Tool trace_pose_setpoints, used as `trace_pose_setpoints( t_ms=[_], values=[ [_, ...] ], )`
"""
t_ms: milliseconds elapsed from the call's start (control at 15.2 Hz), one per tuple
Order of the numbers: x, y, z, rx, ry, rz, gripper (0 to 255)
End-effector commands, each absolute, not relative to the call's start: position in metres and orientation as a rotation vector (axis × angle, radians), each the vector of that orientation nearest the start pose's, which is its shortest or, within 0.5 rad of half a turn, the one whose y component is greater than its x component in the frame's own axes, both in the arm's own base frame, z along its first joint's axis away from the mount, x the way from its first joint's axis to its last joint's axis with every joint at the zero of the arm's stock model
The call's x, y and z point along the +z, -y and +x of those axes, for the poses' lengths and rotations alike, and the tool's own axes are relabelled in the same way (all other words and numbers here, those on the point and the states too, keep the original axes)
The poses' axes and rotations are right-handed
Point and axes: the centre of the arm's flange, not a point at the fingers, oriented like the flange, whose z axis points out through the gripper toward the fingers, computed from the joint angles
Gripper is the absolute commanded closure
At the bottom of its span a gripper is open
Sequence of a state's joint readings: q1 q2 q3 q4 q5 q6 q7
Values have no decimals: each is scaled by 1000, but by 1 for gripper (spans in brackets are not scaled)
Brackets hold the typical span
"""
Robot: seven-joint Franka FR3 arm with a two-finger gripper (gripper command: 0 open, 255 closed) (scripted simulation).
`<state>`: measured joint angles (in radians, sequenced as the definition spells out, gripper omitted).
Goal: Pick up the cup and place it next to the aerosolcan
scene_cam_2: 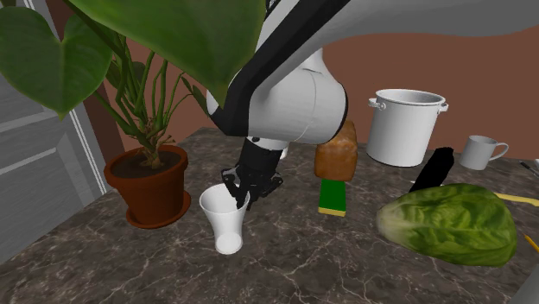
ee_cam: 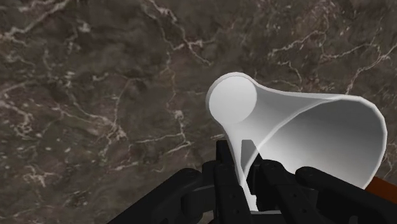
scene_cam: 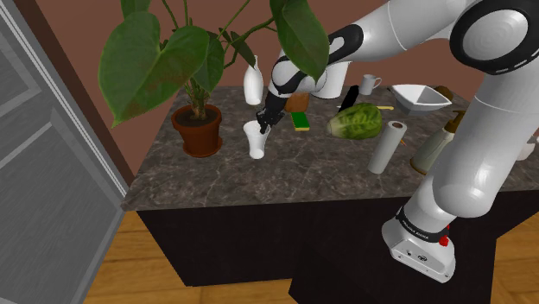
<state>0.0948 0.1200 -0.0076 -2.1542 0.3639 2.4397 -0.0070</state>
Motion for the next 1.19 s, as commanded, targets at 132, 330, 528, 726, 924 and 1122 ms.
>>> trace_pose_setpoints(
  t_ms=[132,330,528,726,924,1122],
  values=[
    [361,-50,568,-222,-237,-2861,255],
    [376,-50,568,-222,-237,-2861,255],
    [392,-50,568,-222,-237,-2861,255],
    [408,-50,568,-222,-237,-2861,255],
    [424,-50,568,-222,-237,-2861,255],
    [440,-50,568,-222,-237,-2861,255]
  ],
)
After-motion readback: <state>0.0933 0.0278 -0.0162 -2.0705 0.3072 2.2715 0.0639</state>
